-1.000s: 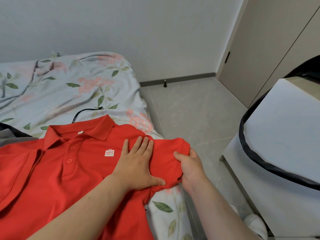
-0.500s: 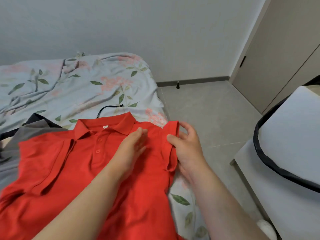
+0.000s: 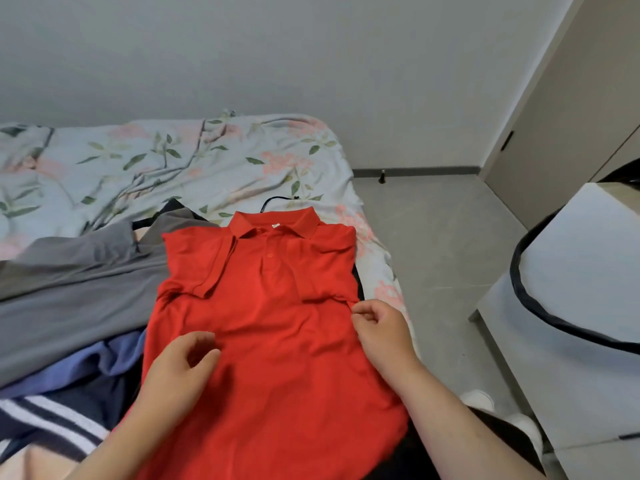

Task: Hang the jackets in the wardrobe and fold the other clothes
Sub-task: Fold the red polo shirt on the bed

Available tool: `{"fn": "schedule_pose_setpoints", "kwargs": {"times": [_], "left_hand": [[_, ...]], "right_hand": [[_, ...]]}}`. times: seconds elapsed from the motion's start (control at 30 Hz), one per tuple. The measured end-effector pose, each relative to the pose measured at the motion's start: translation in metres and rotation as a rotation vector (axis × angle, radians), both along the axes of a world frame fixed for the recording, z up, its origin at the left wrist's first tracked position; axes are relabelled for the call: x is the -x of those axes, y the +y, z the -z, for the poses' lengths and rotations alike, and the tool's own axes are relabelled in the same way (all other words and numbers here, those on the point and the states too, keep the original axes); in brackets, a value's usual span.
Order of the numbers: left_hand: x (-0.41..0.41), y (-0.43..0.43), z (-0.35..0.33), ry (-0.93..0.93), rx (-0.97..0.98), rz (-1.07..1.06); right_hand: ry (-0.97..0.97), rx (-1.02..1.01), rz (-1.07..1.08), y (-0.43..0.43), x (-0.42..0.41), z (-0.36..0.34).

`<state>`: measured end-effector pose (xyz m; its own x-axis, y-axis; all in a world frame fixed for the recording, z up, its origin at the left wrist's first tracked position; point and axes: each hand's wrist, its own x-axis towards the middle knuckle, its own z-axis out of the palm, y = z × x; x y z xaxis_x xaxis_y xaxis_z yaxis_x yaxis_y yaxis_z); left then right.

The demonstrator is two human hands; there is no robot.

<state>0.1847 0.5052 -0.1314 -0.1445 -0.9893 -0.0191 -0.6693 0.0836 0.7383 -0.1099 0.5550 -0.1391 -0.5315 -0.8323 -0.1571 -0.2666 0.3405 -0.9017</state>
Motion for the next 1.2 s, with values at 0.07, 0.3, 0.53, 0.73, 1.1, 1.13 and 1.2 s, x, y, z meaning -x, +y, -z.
{"fn": "schedule_pose_setpoints", "kwargs": {"times": [0.07,0.3,0.53,0.73,1.1,1.13,1.2], "left_hand": [[-0.022,0.015,0.007,-0.237,0.118,0.022],[-0.093,0.078,0.038,-0.431,-0.103,-0.199],[-0.128,0.124,0.019,-0.139,-0.432,-0.285],[-0.151,0.141,0.005,0.606,-0.613,-0.316],[-0.157,0.113,-0.044,1.112,-0.591,-0.294],[-0.158,0.111,-0.045,1.123,-0.607,-0.27],[-0.156,0.11,-0.044,1.126,-0.605,-0.23]], "right_hand": [[0.166,-0.121,-0.037,0.03,0.004,0.008],[0.297,-0.588,-0.253,0.091,0.007,0.003],[0.189,-0.614,-0.31,0.132,0.005,-0.022],[-0.541,-0.249,-0.04,0.138,-0.006,-0.036],[-0.96,-0.025,-0.25,0.162,0.004,-0.046],[-0.951,-0.035,-0.225,0.161,0.002,-0.047],[-0.901,-0.041,-0.236,0.16,-0.001,-0.046]]}}
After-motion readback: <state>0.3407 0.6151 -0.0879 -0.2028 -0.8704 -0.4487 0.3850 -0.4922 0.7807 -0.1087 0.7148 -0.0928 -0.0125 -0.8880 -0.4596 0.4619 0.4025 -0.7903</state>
